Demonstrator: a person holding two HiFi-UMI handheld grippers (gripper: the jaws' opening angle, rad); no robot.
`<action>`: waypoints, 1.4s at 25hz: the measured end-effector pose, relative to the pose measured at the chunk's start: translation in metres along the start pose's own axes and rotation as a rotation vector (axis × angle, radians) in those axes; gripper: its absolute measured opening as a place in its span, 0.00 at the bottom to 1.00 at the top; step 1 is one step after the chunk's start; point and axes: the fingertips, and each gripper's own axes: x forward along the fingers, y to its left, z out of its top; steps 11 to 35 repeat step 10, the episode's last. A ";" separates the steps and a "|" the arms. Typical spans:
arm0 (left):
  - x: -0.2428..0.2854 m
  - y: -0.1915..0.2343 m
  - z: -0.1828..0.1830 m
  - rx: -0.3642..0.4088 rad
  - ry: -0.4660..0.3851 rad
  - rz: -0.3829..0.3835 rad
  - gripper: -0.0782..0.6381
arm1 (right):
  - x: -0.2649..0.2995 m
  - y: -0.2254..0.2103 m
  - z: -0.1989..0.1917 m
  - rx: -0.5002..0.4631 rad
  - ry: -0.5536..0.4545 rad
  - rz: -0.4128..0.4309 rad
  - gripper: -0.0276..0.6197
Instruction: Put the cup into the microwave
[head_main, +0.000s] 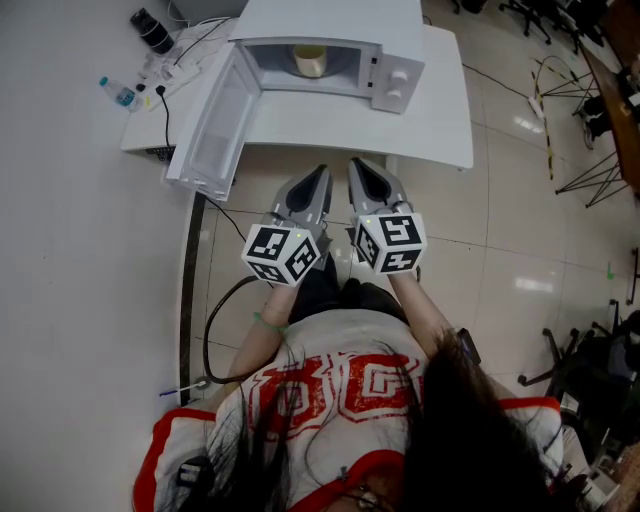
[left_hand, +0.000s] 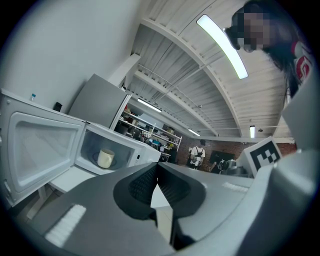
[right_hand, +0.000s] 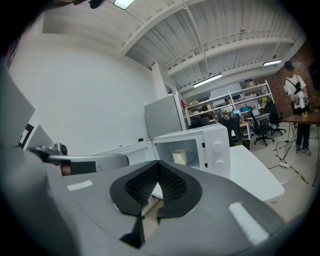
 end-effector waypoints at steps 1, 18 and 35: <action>0.000 0.000 0.000 0.000 0.001 -0.001 0.11 | 0.000 0.000 0.000 0.001 0.001 0.000 0.05; 0.008 0.000 -0.001 0.005 0.007 -0.002 0.11 | 0.005 -0.007 0.000 0.007 0.004 0.001 0.05; 0.008 0.000 -0.001 0.005 0.007 -0.002 0.11 | 0.005 -0.007 0.000 0.007 0.004 0.001 0.05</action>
